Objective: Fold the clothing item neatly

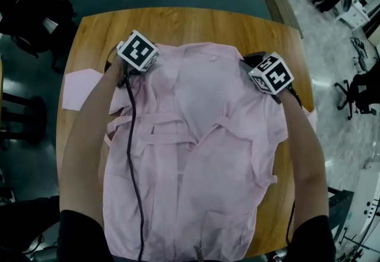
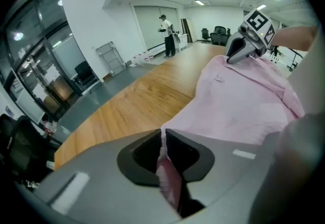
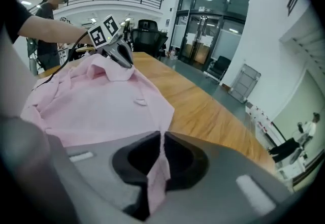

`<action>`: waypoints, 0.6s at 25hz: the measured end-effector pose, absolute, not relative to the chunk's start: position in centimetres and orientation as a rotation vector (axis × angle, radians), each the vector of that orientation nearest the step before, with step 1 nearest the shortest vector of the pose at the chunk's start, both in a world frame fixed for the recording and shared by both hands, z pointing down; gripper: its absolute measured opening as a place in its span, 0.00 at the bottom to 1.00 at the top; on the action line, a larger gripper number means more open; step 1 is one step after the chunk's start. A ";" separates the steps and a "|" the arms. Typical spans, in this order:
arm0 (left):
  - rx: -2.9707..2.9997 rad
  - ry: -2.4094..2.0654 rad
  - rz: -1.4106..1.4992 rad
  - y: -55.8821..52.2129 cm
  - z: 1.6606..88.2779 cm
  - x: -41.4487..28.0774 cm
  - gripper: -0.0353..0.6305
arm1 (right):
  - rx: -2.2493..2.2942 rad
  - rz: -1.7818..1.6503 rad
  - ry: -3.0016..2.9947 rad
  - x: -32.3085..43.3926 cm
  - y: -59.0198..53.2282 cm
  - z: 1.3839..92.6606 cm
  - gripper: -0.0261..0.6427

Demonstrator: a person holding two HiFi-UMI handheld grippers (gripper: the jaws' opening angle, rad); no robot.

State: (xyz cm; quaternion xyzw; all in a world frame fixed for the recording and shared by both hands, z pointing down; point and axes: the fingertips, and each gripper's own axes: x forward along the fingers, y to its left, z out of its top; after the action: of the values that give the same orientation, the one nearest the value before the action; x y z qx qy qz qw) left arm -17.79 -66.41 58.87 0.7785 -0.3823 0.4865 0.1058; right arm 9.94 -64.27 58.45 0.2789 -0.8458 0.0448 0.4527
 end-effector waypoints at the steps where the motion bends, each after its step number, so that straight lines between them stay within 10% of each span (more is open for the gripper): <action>1: 2.283 -1.194 1.431 -67.1 58.5 -18.9 0.11 | 0.715 0.082 -2.100 9.3 -65.2 58.0 0.08; 15: 2.179 -1.592 1.308 -69.9 56.7 -24.6 0.22 | 0.814 -0.058 -2.121 3.8 -70.7 58.2 0.13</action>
State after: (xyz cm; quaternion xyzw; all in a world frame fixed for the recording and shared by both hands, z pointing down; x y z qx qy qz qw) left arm -24.56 -69.92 56.66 0.7248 -0.5296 0.4349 0.0712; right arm 3.79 -70.74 58.21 0.3248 -0.8466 -0.0233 0.4210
